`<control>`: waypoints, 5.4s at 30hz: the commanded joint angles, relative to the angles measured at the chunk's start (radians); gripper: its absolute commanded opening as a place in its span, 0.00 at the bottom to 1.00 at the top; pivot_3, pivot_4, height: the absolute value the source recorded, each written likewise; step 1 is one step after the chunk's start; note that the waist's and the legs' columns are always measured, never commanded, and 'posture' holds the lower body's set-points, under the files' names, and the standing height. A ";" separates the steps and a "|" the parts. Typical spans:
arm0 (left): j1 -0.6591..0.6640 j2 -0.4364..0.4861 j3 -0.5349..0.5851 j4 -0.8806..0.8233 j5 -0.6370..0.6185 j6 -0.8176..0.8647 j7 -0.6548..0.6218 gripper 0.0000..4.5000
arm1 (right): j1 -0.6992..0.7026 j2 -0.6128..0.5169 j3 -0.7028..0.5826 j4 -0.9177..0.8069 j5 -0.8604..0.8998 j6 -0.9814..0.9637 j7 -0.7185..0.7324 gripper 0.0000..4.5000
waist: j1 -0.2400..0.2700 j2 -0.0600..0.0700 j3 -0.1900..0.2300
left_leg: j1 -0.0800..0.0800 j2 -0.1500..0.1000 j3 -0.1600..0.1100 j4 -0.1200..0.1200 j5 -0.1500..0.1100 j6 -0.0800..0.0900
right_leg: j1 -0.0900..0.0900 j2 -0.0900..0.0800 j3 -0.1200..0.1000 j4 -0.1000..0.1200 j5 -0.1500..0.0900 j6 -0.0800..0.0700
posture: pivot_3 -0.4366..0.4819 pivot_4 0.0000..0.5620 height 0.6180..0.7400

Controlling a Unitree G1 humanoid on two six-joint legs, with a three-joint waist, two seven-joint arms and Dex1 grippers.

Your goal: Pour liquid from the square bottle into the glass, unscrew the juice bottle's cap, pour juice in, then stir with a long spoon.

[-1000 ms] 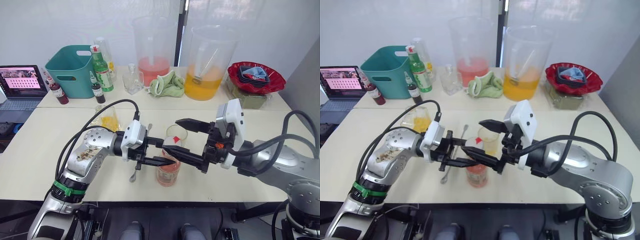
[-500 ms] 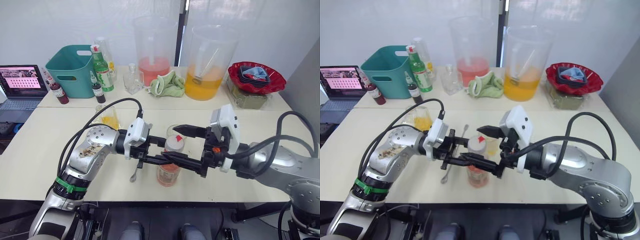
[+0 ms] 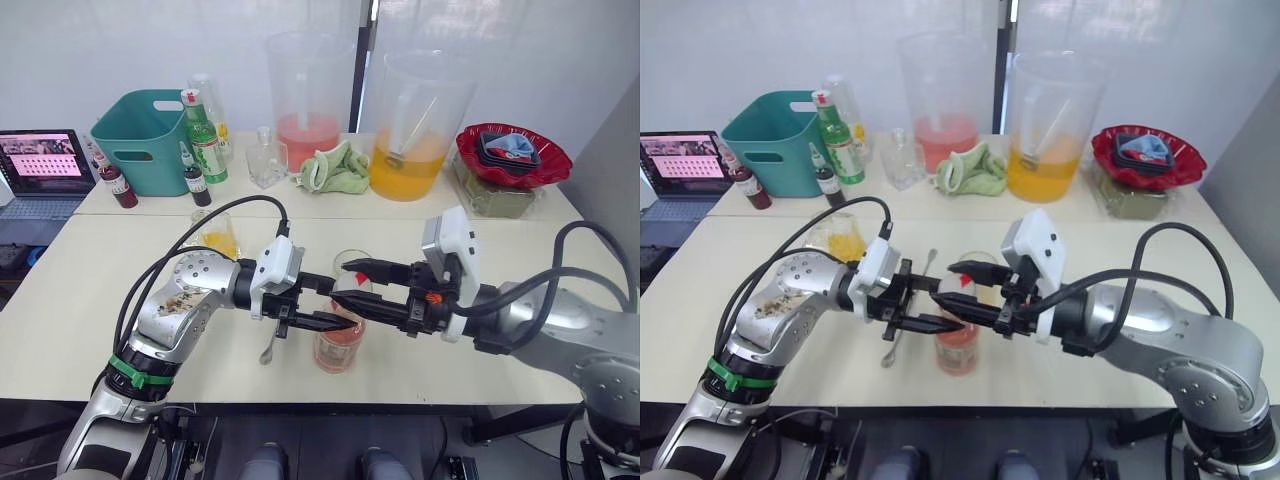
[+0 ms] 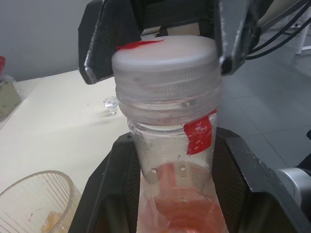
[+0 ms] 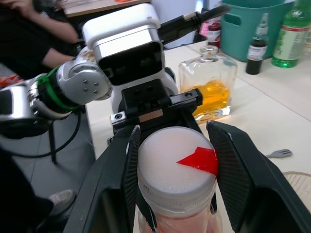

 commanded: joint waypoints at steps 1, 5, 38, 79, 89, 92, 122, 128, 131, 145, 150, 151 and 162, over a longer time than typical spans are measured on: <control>0.004 0.015 -0.003 -0.001 0.029 0.000 0.004 0.43 | -0.068 -0.021 0.064 0.121 -0.078 -0.076 0.309 0.37 | -0.001 0.000 0.000 | 0.000 0.000 0.000 0.000 0.000 0.000 | 0.000 0.000 0.000 0.000 0.000 0.000 | 0.48 0.27 1.00; 0.011 0.024 0.001 -0.005 0.030 -0.001 0.002 0.43 | -0.280 -0.002 0.255 0.391 -0.246 -0.157 0.735 0.37 | -0.006 0.000 0.000 | 0.000 0.001 0.000 -0.001 0.000 0.000 | -0.001 0.001 0.000 0.000 0.000 0.000 | 0.48 0.27 1.00; 0.036 0.025 0.011 0.019 0.043 -0.045 0.019 0.43 | -0.168 0.094 -0.032 0.111 -0.215 0.004 0.289 1.00 | 0.004 0.000 0.000 | 0.000 0.000 -0.001 0.000 -0.001 0.001 | -0.001 -0.001 -0.001 0.002 0.000 0.000 | 0.48 0.27 1.00; 0.012 0.012 0.001 0.063 0.055 -0.071 0.012 0.43 | -0.044 0.031 -0.032 -0.064 0.076 0.034 -0.182 0.76 | 0.002 0.000 0.000 | 0.000 0.000 0.000 0.000 -0.001 0.001 | 0.000 0.000 0.000 0.001 0.000 0.000 | 0.48 0.27 1.00; -0.001 0.017 0.006 0.019 0.043 -0.020 0.029 0.43 | -0.037 0.042 0.004 -0.058 0.069 0.024 -0.214 0.83 | 0.002 0.000 0.000 | 0.000 0.000 0.000 0.000 -0.001 0.001 | 0.000 0.000 0.000 0.001 0.000 0.000 | 0.48 0.27 1.00; 0.001 0.018 0.008 0.016 0.044 -0.018 0.029 0.43 | -0.031 0.045 0.010 -0.062 0.067 0.020 -0.217 0.83 | 0.002 0.000 0.000 | 0.000 0.000 0.000 0.000 -0.001 0.001 | 0.000 0.000 0.000 0.001 0.000 0.000 | 0.48 0.27 1.00; 0.037 0.049 0.008 0.025 0.056 -0.058 0.011 0.43 | -0.507 0.026 0.493 0.687 -0.520 -0.387 1.096 0.37 | 0.000 0.000 0.000 | 0.001 0.001 0.000 0.000 -0.001 0.001 | 0.000 0.000 -0.001 0.001 0.000 0.000 | 0.48 0.27 1.00; 0.046 0.061 0.011 0.015 0.050 -0.060 0.013 0.43 | -0.606 0.061 0.527 0.801 -0.526 -0.453 1.118 0.37 | 0.000 0.000 0.000 | 0.002 0.001 0.000 0.000 -0.001 0.001 | 0.000 0.000 -0.001 0.001 0.000 0.000 | 0.48 0.27 1.00; 0.046 0.060 0.012 0.014 0.049 -0.061 0.013 0.43 | -0.599 0.072 0.465 0.790 -0.514 -0.414 1.115 0.66 | 0.000 0.000 0.000 | 0.002 0.001 0.000 0.000 -0.001 0.001 | 0.000 0.000 -0.001 0.002 0.000 0.000 | 0.48 0.27 1.00; 0.035 0.041 0.003 0.025 0.045 -0.055 0.011 0.43 | -0.259 0.047 0.032 0.265 -0.247 -0.046 0.569 0.99 | 0.002 0.000 0.000 | 0.001 0.000 0.000 0.000 -0.001 0.001 | -0.001 0.000 -0.001 0.002 0.000 0.000 | 0.48 0.27 1.00; 0.036 0.040 0.004 0.017 0.042 -0.048 0.016 0.43 | -0.145 0.112 -0.032 0.083 -0.213 0.037 0.228 0.99 | 0.001 0.000 0.000 | 0.001 0.000 0.000 0.000 -0.001 0.001 | -0.001 0.000 0.000 0.002 0.000 0.000 | 0.48 0.27 1.00; 0.037 0.041 0.005 0.014 0.041 -0.046 0.016 0.43 | -0.132 0.106 -0.034 0.058 -0.211 0.045 0.208 0.99 | 0.002 0.000 0.000 | 0.001 0.000 0.000 0.000 -0.001 0.001 | -0.001 0.000 0.000 0.002 0.000 0.000 | 0.48 0.27 1.00; 0.029 0.038 0.003 0.017 0.037 -0.037 0.003 0.43 | -0.024 0.082 -0.086 -0.073 0.039 0.126 -0.108 0.99 | -0.001 0.000 0.000 | 0.001 0.000 0.000 0.000 -0.001 0.001 | -0.001 0.000 0.000 0.001 0.000 0.000 | 0.48 0.27 1.00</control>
